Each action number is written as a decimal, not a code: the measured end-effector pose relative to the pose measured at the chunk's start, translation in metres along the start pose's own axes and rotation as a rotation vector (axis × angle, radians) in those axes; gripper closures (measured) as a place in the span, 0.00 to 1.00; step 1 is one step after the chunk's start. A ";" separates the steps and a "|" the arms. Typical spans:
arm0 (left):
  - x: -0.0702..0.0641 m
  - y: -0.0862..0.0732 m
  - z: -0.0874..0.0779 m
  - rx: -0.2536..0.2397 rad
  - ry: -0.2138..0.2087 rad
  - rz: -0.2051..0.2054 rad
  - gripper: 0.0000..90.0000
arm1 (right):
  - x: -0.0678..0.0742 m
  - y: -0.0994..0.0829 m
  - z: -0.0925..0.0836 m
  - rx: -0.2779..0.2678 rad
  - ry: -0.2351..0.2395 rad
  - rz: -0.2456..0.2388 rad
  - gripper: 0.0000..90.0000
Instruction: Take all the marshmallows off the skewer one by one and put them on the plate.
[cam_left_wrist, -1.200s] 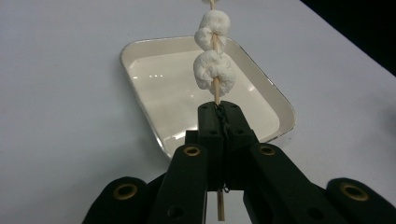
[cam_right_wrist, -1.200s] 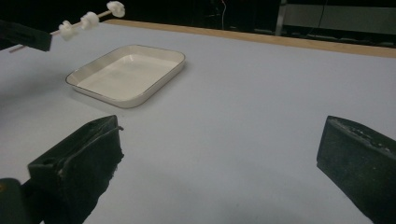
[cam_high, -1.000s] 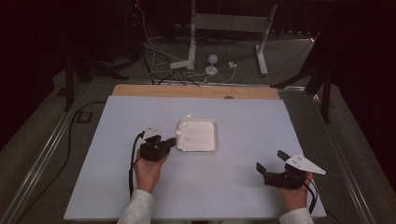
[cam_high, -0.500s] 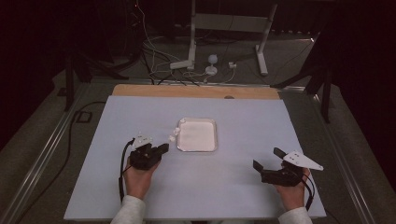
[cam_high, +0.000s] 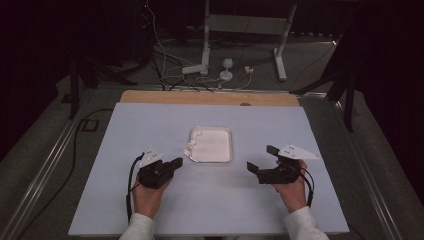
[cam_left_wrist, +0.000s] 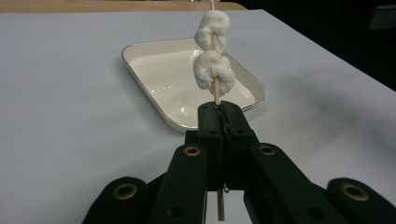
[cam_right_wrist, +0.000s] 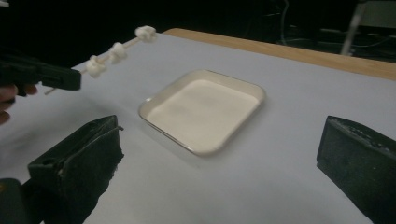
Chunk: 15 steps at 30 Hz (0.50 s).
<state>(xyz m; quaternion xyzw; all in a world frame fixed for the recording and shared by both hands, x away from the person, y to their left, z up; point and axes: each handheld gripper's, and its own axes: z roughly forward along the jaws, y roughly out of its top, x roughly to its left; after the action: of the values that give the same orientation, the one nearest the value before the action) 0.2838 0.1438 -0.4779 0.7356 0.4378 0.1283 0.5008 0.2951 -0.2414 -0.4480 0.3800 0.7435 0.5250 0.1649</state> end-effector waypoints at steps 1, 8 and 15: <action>0.000 0.000 0.000 0.000 0.003 0.001 1.00 | 0.001 0.004 0.004 -0.004 0.008 0.000 0.00; -0.002 0.001 0.000 -0.005 0.005 0.021 1.00 | 0.010 0.031 0.025 0.004 0.051 -0.019 0.00; -0.006 -0.002 0.002 -0.008 -0.003 0.036 1.00 | 0.021 0.049 0.045 0.006 0.085 -0.028 0.00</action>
<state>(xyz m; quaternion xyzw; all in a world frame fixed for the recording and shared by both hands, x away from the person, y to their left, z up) 0.2803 0.1384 -0.4789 0.7414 0.4233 0.1382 0.5021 0.3297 -0.1885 -0.4184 0.3472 0.7567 0.5361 0.1395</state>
